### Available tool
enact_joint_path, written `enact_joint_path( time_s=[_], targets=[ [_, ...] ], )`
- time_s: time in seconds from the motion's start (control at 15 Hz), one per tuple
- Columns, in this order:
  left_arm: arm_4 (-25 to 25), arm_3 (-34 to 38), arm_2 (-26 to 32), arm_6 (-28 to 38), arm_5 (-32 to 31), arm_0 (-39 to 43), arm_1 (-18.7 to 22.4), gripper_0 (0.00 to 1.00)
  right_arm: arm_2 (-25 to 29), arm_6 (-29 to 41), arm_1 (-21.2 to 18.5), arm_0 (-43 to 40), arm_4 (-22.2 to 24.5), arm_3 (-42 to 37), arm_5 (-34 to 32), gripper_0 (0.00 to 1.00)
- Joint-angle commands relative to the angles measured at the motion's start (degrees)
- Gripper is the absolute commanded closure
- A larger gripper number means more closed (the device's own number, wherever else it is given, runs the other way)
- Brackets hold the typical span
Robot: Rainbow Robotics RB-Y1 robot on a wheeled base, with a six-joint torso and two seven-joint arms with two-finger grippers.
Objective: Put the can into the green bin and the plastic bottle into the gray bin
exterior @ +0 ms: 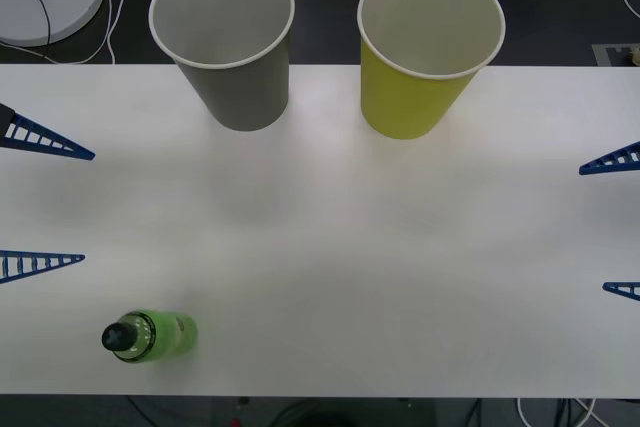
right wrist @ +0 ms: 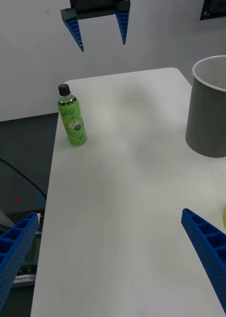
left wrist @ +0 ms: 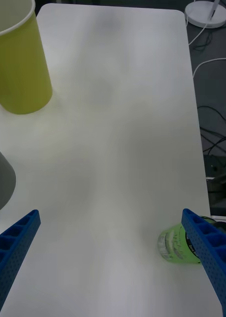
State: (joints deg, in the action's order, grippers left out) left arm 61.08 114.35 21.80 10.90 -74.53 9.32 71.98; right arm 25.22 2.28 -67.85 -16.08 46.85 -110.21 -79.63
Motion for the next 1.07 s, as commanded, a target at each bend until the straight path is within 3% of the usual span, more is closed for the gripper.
enact_joint_path(
  time_s=[0.07,0.27,0.4,0.73,1.07],
  targets=[
    [0.0,0.0,0.0,0.0,0.0,0.0,0.0,0.0,0.0,0.0,0.0,0.0,0.0,0.0,0.0,0.0],
    [-0.35,-0.26,-1.41,0.18,0.09,1.41,-0.97,0.0,0.0,0.0,0.0,0.0,0.0,0.0,0.0,0.0],
    [-3.52,-0.88,-2.64,-0.26,1.58,2.2,-1.49,0.0,0.0,0.0,0.0,0.0,0.0,0.0,0.0,0.0],
    [-3.95,-1.49,-3.16,-2.02,1.76,2.29,-1.32,0.0,0.0,0.0,0.0,0.0,0.0,0.0,0.0,0.0],
    [-5.01,-4.04,-3.16,-11.25,1.58,5.45,-1.32,0.0,0.0,0.0,0.0,0.0,0.0,0.0,0.0,0.0]
  ],
)
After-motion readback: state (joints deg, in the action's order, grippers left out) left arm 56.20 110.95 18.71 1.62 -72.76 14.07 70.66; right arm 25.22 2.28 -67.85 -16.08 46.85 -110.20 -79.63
